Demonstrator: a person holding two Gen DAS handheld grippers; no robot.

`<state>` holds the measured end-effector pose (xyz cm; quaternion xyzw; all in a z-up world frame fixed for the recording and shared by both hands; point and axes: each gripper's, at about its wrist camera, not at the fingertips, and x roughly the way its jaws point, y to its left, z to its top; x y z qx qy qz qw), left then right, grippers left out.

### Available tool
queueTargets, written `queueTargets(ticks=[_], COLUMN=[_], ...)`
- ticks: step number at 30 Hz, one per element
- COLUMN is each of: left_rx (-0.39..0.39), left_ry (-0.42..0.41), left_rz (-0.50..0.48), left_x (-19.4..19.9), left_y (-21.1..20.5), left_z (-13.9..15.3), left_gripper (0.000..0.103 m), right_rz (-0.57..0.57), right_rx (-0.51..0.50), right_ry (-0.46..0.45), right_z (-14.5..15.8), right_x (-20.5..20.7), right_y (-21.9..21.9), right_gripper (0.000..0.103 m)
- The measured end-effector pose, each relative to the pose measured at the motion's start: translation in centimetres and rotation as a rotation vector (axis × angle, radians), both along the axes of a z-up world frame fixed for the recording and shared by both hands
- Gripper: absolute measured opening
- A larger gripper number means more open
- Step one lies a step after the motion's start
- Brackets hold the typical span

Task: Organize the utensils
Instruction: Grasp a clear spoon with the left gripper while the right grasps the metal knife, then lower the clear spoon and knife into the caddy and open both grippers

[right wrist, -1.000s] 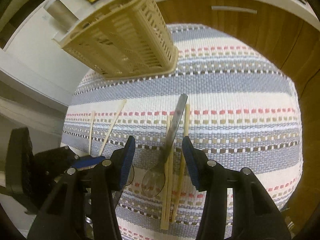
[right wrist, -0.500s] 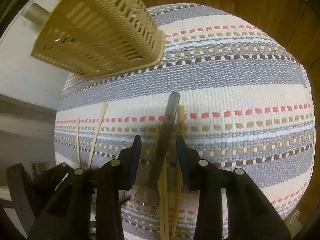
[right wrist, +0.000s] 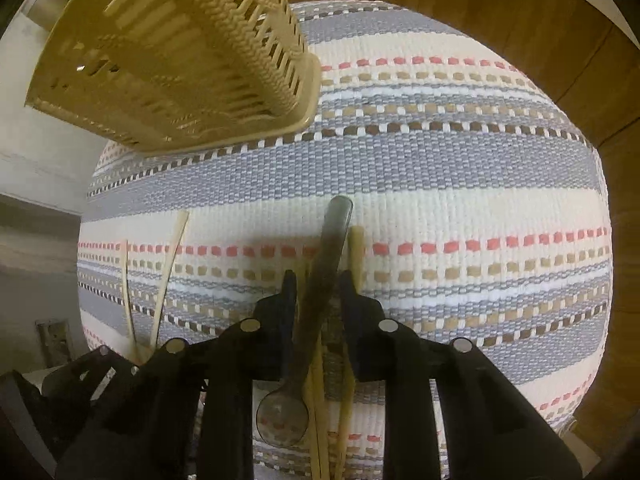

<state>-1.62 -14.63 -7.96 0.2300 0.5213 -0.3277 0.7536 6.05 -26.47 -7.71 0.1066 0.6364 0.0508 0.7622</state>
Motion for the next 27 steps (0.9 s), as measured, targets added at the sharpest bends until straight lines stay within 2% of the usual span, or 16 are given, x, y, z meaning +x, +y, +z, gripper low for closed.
queueTargets(ticks=[6, 7, 8, 10, 14, 15, 18, 23, 27], left_rx=[0.034, 0.034, 0.033, 0.027, -0.003, -0.018, -0.134, -0.279, -0.348], left_ry=[-0.001, 0.001, 0.000, -0.002, -0.005, -0.004, 0.001, -0.019, -0.063], left_rz=[-0.021, -0.019, -0.018, -0.021, 0.013, 0.023, 0.053, 0.111, 0.139], left_x=[-0.2, -0.3, -0.2, -0.2, -0.1, -0.1, 0.4, 1.2, 1.6], left_y=[-0.8, -1.3, -1.2, -1.5, -1.0, -0.4, 1.9, 5.3, 7.4], left_z=[-0.1, -0.1, -0.1, 0.1, 0.5, 0.6, 1.7, 4.4, 6.5], left_gripper=[0.045, 0.045, 0.044, 0.034, 0.033, 0.033, 0.033, 0.033, 0.032], right_rz=[0.023, 0.030, 0.036, 0.052, 0.073, 0.078, 0.098, 0.108, 0.111], right_rx=[-0.067, -0.082, -0.098, -0.113, -0.112, -0.111, -0.063, -0.009, 0.033], right_ry=[0.004, 0.002, -0.002, -0.011, -0.042, -0.052, -0.095, -0.179, -0.262], right_z=[0.1, 0.0, 0.0, 0.0, 0.1, 0.2, 1.1, 2.7, 4.4], right_x=[0.7, 0.7, 0.7, 0.6, 0.1, -0.3, -1.5, -3.4, -4.8], right_y=[1.1, 1.4, 1.8, 2.2, 2.8, 2.9, 2.7, 1.3, -0.1], right_gripper=[0.019, 0.016, 0.015, 0.012, 0.005, 0.002, 0.002, 0.002, 0.002])
